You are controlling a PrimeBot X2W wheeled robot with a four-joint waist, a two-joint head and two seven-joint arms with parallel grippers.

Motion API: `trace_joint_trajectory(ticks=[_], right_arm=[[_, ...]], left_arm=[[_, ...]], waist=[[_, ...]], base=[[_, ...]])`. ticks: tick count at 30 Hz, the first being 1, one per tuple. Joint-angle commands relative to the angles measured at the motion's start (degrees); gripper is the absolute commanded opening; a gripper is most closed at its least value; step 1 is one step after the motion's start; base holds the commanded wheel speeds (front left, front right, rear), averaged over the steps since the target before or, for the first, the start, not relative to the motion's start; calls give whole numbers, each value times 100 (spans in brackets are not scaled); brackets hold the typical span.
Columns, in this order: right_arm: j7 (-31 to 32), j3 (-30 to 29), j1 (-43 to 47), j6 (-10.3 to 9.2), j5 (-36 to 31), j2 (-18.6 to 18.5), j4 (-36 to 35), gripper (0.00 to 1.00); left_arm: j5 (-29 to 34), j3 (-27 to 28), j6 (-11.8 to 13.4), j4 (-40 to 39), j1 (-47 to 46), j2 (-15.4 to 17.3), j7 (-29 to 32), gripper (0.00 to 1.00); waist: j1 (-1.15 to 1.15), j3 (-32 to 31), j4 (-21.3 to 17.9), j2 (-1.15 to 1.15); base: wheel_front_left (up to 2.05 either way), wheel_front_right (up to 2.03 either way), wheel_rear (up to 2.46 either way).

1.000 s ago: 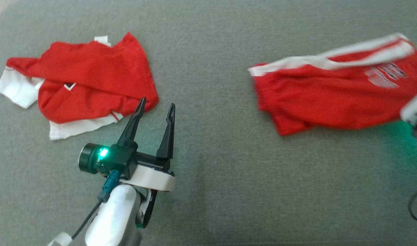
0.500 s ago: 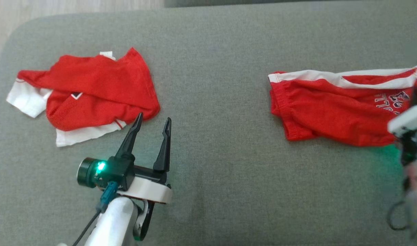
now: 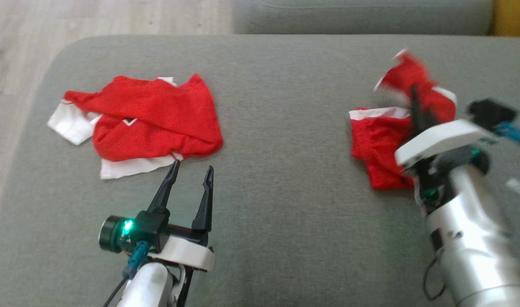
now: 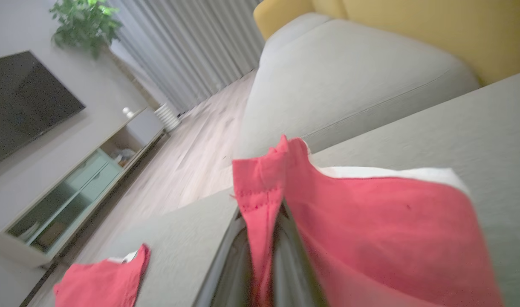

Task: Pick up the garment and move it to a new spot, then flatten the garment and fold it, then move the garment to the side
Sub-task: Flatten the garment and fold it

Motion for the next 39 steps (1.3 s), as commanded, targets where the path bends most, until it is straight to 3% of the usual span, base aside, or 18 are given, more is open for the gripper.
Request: trace_joint_trajectory(ticks=[1, 11, 17, 18, 19, 24, 30, 36, 39], right_arm=[[23, 464, -16, -5, 151, 80, -304, 0], [-40, 1998, 357, -5, 118, -393, -167, 0], [-302, 2987, 383, -5, -621, -707, 314, 0], [-392, 3119, 353, -5, -789, -741, 406, 33], [-455, 3187, 330, -5, -907, -748, 528, 100], [-919, 3132, 191, -5, -1182, -670, 773, 100], [-1098, 2611, 268, -5, -1349, -704, 357, 100], [-1106, 1537, 741, -5, -1793, -771, -627, 100], [-1107, 798, 1134, -5, -2142, -579, -1117, 100]], left_arm=[[-22, 244, 8, -120, -73, -10, -37, 100], [-57, 324, 24, -114, 64, 45, -37, 100], [-63, 311, 34, -129, 82, 31, -37, 100], [-64, 305, 31, -126, 83, 29, -37, 100], [-63, 297, 25, -120, 80, 28, -37, 100], [-54, 288, 19, -102, 52, 36, -37, 100], [-109, 373, 0, -192, 14, 29, -37, 100], [-98, 460, 4, -229, -34, 28, -37, 100], [-94, 504, 9, -282, -34, 14, -37, 100]], waist=[[0, -76, 159, 0], [0, -204, 377, 0], [0, -266, 298, 0], [0, -272, 270, 0], [0, -278, 239, 0], [0, -339, 22, 0], [0, -407, -333, 0], [0, -403, -656, 0], [0, -355, -771, 0]], base=[[0, 0, 0], [0, 0, 0], [0, 0, 0], [0, 0, 0], [0, 0, 0], [0, 0, 0], [0, 0, 0], [0, 0, 0], [0, 0, 0]])
